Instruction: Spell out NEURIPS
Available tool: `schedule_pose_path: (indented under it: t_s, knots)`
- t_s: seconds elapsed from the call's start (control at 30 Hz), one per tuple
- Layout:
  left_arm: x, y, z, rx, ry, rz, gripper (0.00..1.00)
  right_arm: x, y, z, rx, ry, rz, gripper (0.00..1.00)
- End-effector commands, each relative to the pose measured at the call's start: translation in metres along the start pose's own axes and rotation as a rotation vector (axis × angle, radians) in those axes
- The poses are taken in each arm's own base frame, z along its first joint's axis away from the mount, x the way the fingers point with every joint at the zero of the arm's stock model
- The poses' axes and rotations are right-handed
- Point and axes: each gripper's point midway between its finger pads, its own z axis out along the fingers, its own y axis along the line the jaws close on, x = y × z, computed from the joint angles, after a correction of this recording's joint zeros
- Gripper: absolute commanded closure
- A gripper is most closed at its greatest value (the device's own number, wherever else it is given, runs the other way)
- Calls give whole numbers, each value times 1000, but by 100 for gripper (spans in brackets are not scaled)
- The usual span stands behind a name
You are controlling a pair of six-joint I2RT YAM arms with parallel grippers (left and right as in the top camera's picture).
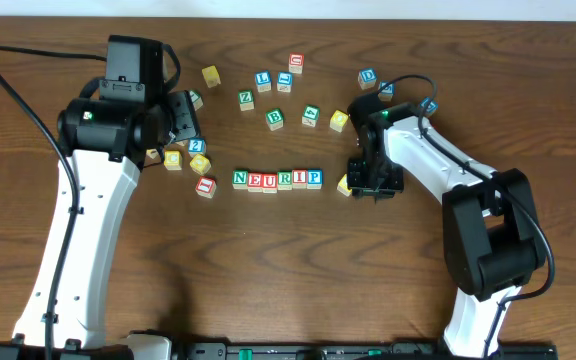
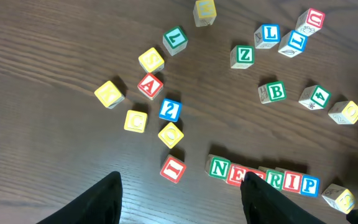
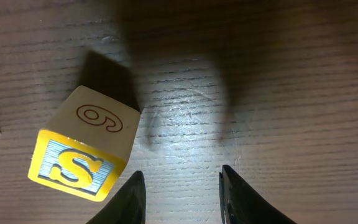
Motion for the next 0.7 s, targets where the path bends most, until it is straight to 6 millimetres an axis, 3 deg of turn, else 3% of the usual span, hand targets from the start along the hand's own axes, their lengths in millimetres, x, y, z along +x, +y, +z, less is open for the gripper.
schedule_pose_path:
  t_s: [0.0,0.67]
  knots:
    - [-2,4,3,-20,0,7,40,0,1,-6,-11,-19,-10,66]
    - [-2,4,3,-20,0,7,39,-2,2,-5,-15,-25,-7,66]
